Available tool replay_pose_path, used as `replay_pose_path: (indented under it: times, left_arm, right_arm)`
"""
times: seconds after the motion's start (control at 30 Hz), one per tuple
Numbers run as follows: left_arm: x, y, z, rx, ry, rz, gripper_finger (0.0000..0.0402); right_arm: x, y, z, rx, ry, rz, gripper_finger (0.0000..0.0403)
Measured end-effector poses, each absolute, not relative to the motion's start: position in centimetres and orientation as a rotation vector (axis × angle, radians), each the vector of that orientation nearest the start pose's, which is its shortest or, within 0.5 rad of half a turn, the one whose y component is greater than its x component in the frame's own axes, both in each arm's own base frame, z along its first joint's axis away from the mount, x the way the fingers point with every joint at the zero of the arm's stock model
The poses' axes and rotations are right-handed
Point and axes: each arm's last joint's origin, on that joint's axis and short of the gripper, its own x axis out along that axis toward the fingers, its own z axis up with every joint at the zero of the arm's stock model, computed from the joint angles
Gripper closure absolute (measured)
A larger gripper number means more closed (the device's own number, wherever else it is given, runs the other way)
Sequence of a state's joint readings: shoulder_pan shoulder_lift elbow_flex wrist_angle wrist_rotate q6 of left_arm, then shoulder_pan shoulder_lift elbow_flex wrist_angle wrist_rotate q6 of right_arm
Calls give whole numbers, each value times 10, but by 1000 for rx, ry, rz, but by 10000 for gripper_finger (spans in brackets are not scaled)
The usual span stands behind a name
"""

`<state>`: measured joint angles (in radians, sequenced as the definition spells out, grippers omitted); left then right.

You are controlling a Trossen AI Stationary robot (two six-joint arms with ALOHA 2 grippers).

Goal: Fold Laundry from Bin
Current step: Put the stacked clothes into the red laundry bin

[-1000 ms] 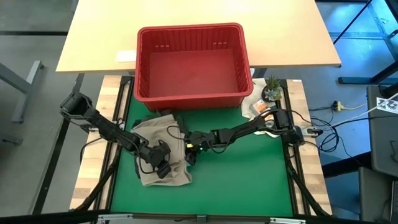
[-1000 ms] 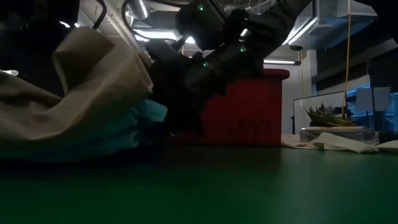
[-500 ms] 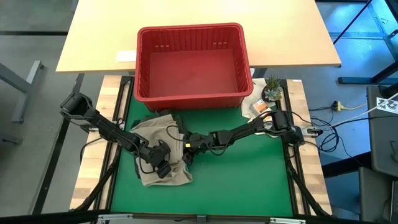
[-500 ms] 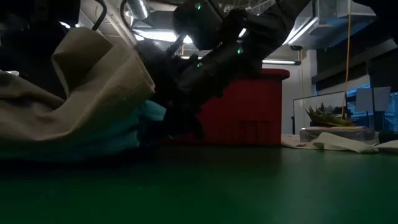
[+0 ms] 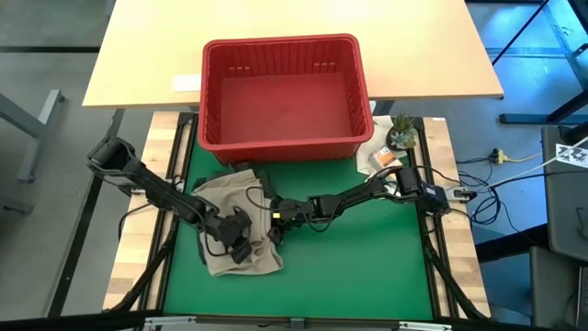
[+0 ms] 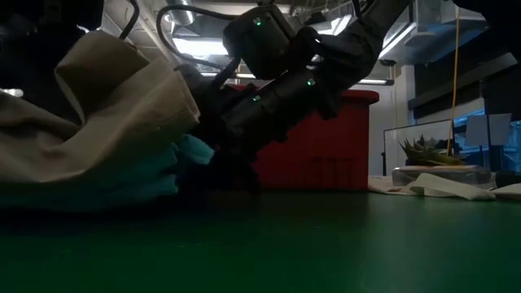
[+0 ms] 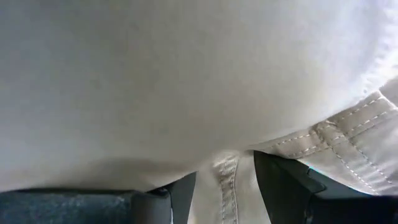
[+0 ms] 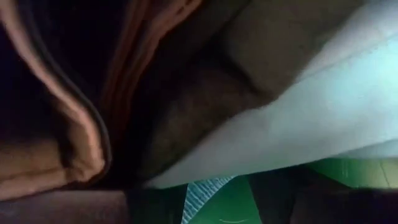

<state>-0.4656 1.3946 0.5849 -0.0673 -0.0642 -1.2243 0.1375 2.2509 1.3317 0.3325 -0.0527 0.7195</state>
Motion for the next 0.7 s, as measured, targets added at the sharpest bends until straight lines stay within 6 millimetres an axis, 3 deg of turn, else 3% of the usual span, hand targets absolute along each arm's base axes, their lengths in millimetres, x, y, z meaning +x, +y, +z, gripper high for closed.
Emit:
replay_pose_path:
  times: [0.27, 0.7]
  left_arm:
    - [212, -104, 180, -944, 882, 135, 246]
    - [171, -87, 216, -1093, 939, 118, 246]
  right_arm:
    - [458, 65, 96, 672, 632, -44, 251]
    - [458, 65, 94, 672, 641, -43, 251]
